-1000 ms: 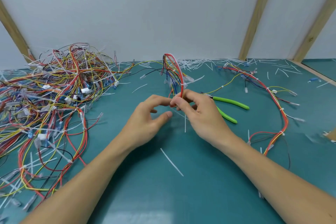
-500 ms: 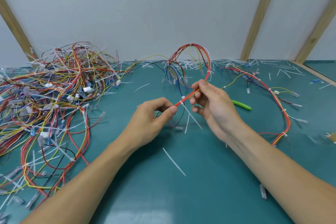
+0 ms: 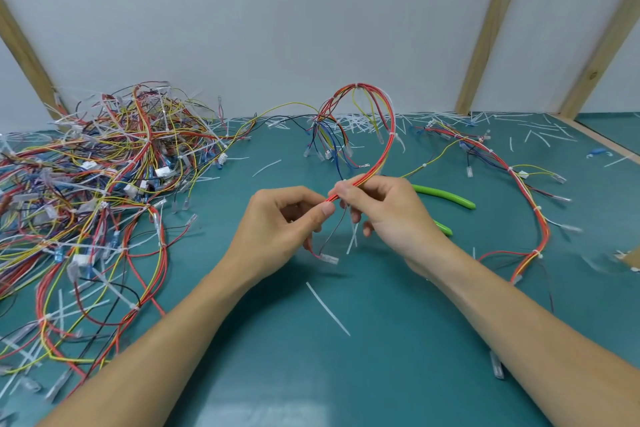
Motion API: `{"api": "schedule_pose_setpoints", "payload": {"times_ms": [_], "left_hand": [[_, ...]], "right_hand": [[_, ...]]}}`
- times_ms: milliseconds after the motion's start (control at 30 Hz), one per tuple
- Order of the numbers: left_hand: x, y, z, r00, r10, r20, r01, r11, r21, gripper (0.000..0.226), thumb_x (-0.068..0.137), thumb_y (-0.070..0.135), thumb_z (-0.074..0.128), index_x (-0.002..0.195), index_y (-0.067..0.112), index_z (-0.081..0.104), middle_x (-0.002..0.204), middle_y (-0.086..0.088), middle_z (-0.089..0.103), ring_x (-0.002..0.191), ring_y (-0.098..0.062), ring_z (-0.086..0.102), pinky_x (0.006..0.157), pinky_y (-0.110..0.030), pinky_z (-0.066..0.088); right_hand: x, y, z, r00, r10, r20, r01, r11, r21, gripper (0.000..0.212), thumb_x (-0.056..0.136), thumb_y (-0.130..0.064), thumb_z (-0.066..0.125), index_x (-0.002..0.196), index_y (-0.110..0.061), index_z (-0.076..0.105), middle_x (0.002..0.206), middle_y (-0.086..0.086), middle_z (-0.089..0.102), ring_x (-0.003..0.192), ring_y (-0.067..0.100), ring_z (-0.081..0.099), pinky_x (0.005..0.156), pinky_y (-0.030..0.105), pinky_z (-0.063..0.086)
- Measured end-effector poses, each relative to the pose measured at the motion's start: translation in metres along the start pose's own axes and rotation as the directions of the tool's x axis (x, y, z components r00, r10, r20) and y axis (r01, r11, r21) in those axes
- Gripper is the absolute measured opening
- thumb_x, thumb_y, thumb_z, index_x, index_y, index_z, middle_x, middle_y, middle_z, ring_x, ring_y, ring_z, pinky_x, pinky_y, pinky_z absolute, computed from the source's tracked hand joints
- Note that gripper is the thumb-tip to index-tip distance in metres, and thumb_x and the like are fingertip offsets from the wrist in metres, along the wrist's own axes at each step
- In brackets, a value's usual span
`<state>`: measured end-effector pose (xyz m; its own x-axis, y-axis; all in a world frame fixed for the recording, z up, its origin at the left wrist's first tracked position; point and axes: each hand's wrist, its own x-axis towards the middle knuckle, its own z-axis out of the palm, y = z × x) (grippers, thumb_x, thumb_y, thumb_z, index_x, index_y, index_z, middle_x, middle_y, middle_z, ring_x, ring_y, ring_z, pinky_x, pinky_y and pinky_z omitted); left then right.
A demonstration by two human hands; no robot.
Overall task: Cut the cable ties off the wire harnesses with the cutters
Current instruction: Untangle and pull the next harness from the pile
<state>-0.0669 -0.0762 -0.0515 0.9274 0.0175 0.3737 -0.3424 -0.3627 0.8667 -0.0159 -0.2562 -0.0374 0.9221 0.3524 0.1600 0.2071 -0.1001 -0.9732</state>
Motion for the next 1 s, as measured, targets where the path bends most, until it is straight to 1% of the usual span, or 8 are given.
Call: {"api": "schedule_pose_setpoints", "payload": {"times_ms": [100, 167, 300, 467, 600, 733, 900, 1000], "left_hand": [[-0.003, 0.001, 0.000, 0.999, 0.023, 0.033, -0.022, 1.000, -0.011, 0.008, 0.091, 0.025, 0.073, 0.092, 0.019, 0.077, 0.070, -0.004, 0.069, 0.054, -0.019, 0.064, 0.056, -0.024, 0.051], [-0.004, 0.003, -0.001, 0.998, 0.045, 0.049, -0.045, 0.999, -0.002, 0.010, 0.091, 0.027, 0.071, 0.096, 0.021, 0.077, 0.073, -0.005, 0.070, 0.057, -0.021, 0.067, 0.060, -0.029, 0.053], [-0.004, 0.004, -0.001, 0.998, 0.025, 0.064, -0.024, 1.000, -0.004, 0.008, 0.091, 0.024, 0.070, 0.097, 0.020, 0.076, 0.074, -0.005, 0.071, 0.058, -0.019, 0.067, 0.060, -0.032, 0.051], [-0.002, -0.003, 0.000, 0.997, -0.058, 0.055, 0.055, 0.998, 0.043, 0.014, 0.097, 0.024, 0.067, 0.088, 0.017, 0.075, 0.065, -0.003, 0.067, 0.054, -0.017, 0.062, 0.056, -0.017, 0.043], [-0.001, -0.004, 0.000, 0.996, -0.075, 0.044, 0.073, 0.996, 0.046, 0.024, 0.101, 0.031, 0.060, 0.084, 0.023, 0.075, 0.056, 0.001, 0.054, 0.050, -0.016, 0.049, 0.052, -0.026, 0.043], [0.000, -0.004, -0.001, 0.996, -0.080, 0.033, 0.078, 0.995, 0.067, 0.025, 0.101, 0.034, 0.058, 0.085, 0.025, 0.075, 0.055, 0.002, 0.050, 0.050, -0.013, 0.042, 0.052, -0.029, 0.036], [0.001, -0.002, -0.002, 0.998, -0.054, -0.031, 0.056, 0.996, 0.071, 0.025, 0.101, 0.031, 0.059, 0.086, 0.023, 0.077, 0.053, 0.001, 0.043, 0.049, -0.009, 0.036, 0.049, -0.018, 0.028], [0.002, -0.001, -0.002, 0.997, -0.052, -0.052, 0.056, 0.995, 0.080, 0.026, 0.100, 0.036, 0.059, 0.085, 0.024, 0.077, 0.059, -0.012, 0.033, 0.056, -0.026, 0.030, 0.053, -0.030, 0.022]], "right_hand": [[0.000, -0.002, 0.000, 1.000, -0.025, -0.007, 0.024, 0.997, -0.074, 0.030, 0.102, -0.031, 0.062, 0.080, -0.015, 0.073, 0.070, 0.000, 0.070, 0.057, 0.010, 0.052, 0.049, 0.017, 0.041], [-0.001, -0.004, 0.000, 1.000, 0.004, -0.009, -0.004, 0.999, -0.047, 0.034, 0.105, -0.030, 0.057, 0.077, -0.016, 0.069, 0.069, -0.004, 0.071, 0.055, 0.007, 0.053, 0.048, 0.018, 0.042], [0.001, -0.008, -0.002, 0.991, 0.124, -0.057, -0.115, 0.982, 0.148, 0.034, 0.109, -0.030, 0.049, 0.083, -0.013, 0.065, 0.068, -0.004, 0.071, 0.053, 0.007, 0.055, 0.046, 0.020, 0.045], [0.007, -0.012, -0.015, 0.957, 0.261, -0.127, -0.188, 0.892, 0.411, 0.033, 0.109, -0.035, 0.047, 0.086, -0.017, 0.063, 0.071, -0.004, 0.072, 0.052, 0.007, 0.053, 0.045, 0.020, 0.045], [0.010, -0.010, -0.018, 0.944, 0.305, -0.126, -0.200, 0.833, 0.517, 0.031, 0.107, -0.041, 0.050, 0.087, -0.020, 0.062, 0.071, -0.005, 0.071, 0.050, 0.006, 0.052, 0.043, 0.019, 0.043], [0.009, -0.007, -0.016, 0.962, 0.263, -0.069, -0.198, 0.853, 0.483, 0.025, 0.102, -0.043, 0.058, 0.094, -0.020, 0.066, 0.078, -0.005, 0.072, 0.052, 0.005, 0.052, 0.044, 0.019, 0.044], [0.006, -0.002, -0.008, 0.978, 0.179, -0.107, -0.154, 0.965, 0.211, 0.007, 0.098, -0.027, 0.068, 0.098, -0.020, 0.068, 0.077, -0.010, 0.073, 0.056, 0.003, 0.052, 0.049, 0.016, 0.043], [0.005, -0.001, -0.008, 0.973, 0.217, -0.082, -0.188, 0.945, 0.267, 0.011, 0.098, -0.033, 0.067, 0.097, -0.022, 0.072, 0.084, -0.010, 0.073, 0.059, 0.004, 0.050, 0.051, 0.017, 0.042]]}}
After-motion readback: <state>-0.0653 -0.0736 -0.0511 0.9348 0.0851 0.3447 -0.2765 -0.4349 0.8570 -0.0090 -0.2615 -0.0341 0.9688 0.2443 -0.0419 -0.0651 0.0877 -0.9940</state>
